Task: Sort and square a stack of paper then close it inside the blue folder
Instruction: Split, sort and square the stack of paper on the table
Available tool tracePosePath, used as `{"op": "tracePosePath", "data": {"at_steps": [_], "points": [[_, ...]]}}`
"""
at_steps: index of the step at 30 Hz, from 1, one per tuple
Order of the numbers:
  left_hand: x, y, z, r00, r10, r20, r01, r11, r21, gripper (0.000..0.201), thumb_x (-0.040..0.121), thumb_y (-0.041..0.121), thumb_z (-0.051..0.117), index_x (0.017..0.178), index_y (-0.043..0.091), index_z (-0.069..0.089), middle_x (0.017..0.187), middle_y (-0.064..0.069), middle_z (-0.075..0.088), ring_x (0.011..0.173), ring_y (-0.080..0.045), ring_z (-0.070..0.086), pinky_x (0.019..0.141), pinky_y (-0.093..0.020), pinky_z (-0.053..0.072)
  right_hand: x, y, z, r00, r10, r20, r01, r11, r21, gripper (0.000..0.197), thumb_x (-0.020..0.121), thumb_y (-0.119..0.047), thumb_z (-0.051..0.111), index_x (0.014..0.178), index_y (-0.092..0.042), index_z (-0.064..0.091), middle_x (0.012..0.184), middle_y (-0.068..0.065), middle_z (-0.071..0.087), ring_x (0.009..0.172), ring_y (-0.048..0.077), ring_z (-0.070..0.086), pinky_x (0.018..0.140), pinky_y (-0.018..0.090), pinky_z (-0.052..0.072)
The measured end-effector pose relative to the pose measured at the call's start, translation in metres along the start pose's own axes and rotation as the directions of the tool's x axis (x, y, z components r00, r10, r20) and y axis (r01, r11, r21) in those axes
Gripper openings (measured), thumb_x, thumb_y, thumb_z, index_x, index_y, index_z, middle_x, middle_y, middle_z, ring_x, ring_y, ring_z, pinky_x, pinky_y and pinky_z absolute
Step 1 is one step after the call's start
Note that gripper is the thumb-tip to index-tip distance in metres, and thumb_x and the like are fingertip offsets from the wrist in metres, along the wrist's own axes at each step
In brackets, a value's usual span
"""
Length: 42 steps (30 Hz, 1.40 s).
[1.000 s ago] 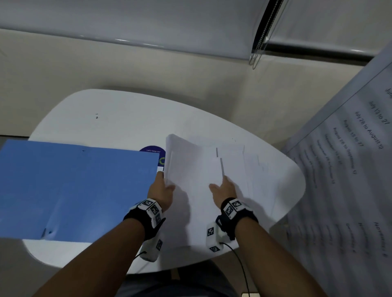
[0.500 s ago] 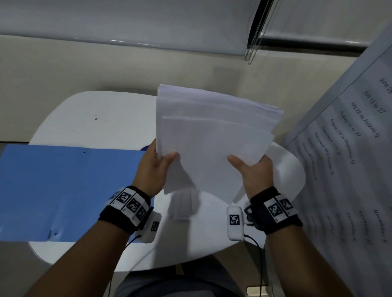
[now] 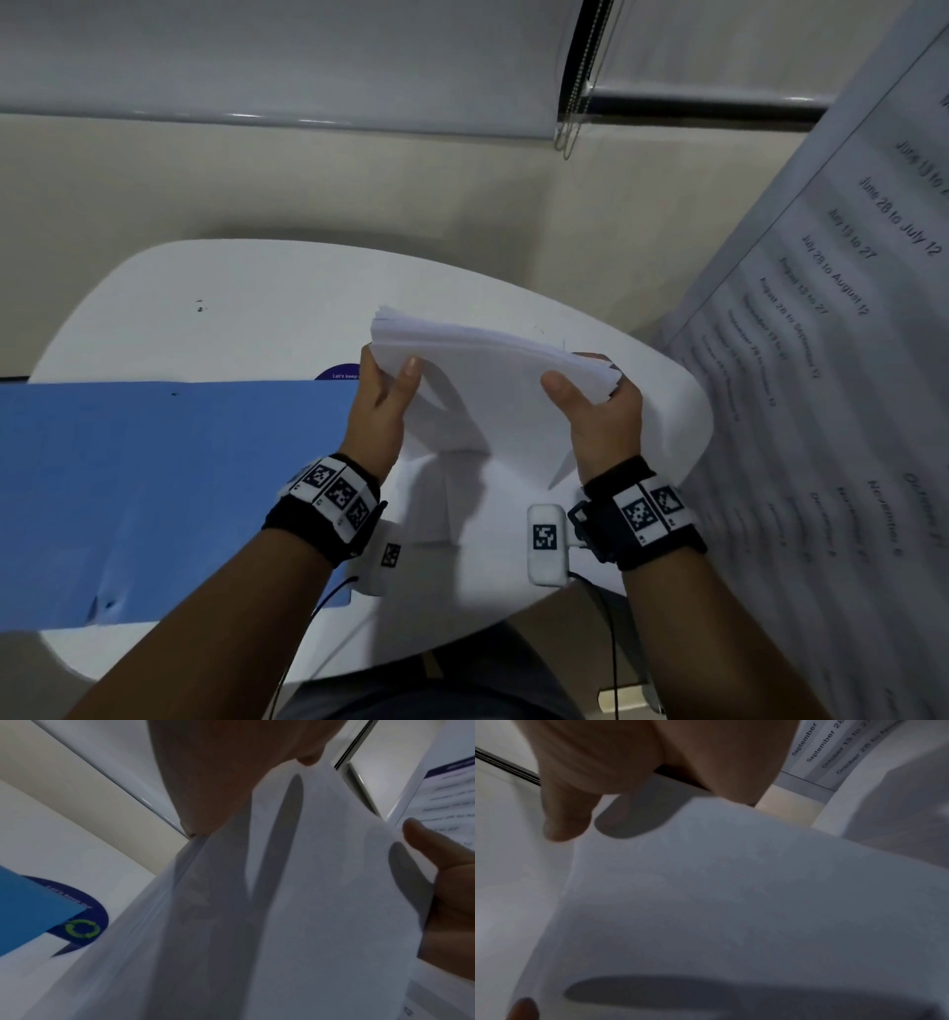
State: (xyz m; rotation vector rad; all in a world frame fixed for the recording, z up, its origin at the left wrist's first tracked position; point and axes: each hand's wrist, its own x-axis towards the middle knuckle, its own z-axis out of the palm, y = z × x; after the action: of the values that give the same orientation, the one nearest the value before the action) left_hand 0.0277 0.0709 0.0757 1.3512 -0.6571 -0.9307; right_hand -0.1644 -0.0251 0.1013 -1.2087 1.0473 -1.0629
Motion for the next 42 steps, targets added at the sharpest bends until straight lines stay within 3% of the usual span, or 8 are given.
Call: {"op": "tracePosePath", "data": {"at_steps": [7,17,24,30,33,36,39,42], "points": [[0.007,0.016,0.009,0.967,0.165,-0.196,-0.166,0.986,0.01,0.029,0.102,0.036,0.047,0.096,0.009,0.056,0.081,0.011,0.059,0.076,-0.005,0.055,0.071,-0.018,0.045,-0.005,0.0,0.007,0.994,-0.088,-0.064,0.09,0.995,0.033,0.003,0.082,-0.016,0.069,0.083,-0.018,0.067,0.079,-0.005,0.067,0.079,0.013,0.062,0.074,0.023,0.052],[0.011,0.019,0.014,0.965,0.189,-0.181,-0.169,0.979,0.117,0.022,0.103,0.031,0.042,0.103,0.011,0.051,0.092,0.01,0.056,0.079,0.006,0.054,0.072,-0.007,0.042,-0.01,0.001,0.004,0.999,0.034,-0.019,-0.032,0.993,0.111,0.021,0.081,-0.004,0.073,0.097,-0.016,0.068,0.093,-0.004,0.073,0.091,0.014,0.069,0.079,0.025,0.055],[0.013,0.017,0.01,0.978,0.113,-0.175,-0.086,0.984,0.157,0.052,0.096,0.058,0.046,0.12,0.013,0.056,0.114,0.0,0.064,0.105,-0.014,0.06,0.096,-0.04,0.052,-0.006,-0.001,0.003,0.999,-0.015,-0.029,0.014,1.0,-0.024,0.023,0.072,-0.002,0.081,0.082,-0.014,0.064,0.071,-0.011,0.068,0.069,0.005,0.065,0.064,0.02,0.053],[0.015,0.023,0.009,0.962,0.18,-0.207,-0.144,0.974,0.176,0.03,0.105,0.042,0.041,0.096,0.016,0.055,0.087,0.005,0.056,0.081,-0.013,0.052,0.074,-0.038,0.044,-0.007,0.006,-0.005,0.998,-0.031,-0.056,0.031,1.0,0.003,0.004,0.091,-0.016,0.065,0.093,-0.019,0.067,0.093,0.001,0.071,0.092,0.019,0.066,0.09,0.039,0.055],[0.013,0.021,0.016,0.974,0.106,-0.199,-0.082,0.989,0.127,0.025,0.106,0.043,0.039,0.107,0.023,0.054,0.098,0.008,0.06,0.089,0.001,0.058,0.087,-0.025,0.048,-0.011,0.005,0.003,0.998,0.047,-0.04,-0.045,0.998,0.043,0.016,0.079,-0.008,0.077,0.087,-0.017,0.067,0.082,-0.005,0.072,0.081,0.013,0.069,0.074,0.029,0.057],[0.017,0.019,0.016,0.968,0.084,-0.238,-0.071,0.996,0.062,0.031,0.098,0.049,0.044,0.102,0.022,0.058,0.097,0.007,0.061,0.092,-0.015,0.056,0.086,-0.035,0.045,-0.009,0.0,0.007,0.999,-0.008,-0.035,0.008,1.0,-0.003,0.023,0.07,-0.003,0.083,0.075,-0.012,0.063,0.07,-0.002,0.065,0.067,0.011,0.062,0.063,0.022,0.053],[0.02,0.017,0.011,0.97,0.075,-0.23,-0.065,0.997,0.05,0.021,0.094,0.042,0.045,0.075,0.036,0.051,0.075,0.014,0.049,0.075,-0.017,0.042,0.065,-0.037,0.033,-0.007,0.002,0.003,0.999,0.024,-0.044,-0.024,1.0,0.003,0.02,0.071,-0.004,0.082,0.081,-0.013,0.067,0.074,-0.005,0.071,0.072,0.01,0.068,0.066,0.021,0.054],[0.02,0.017,0.011,0.97,0.078,-0.229,-0.072,0.997,0.031,0.022,0.093,0.041,0.048,0.086,0.023,0.059,0.087,-0.001,0.058,0.084,-0.027,0.052,0.077,-0.041,0.043,-0.01,0.004,0.003,0.995,0.093,-0.021,-0.093,0.995,0.02,0.022,0.073,-0.007,0.082,0.091,-0.014,0.071,0.082,-0.007,0.076,0.082,0.011,0.073,0.07,0.022,0.056]]}}
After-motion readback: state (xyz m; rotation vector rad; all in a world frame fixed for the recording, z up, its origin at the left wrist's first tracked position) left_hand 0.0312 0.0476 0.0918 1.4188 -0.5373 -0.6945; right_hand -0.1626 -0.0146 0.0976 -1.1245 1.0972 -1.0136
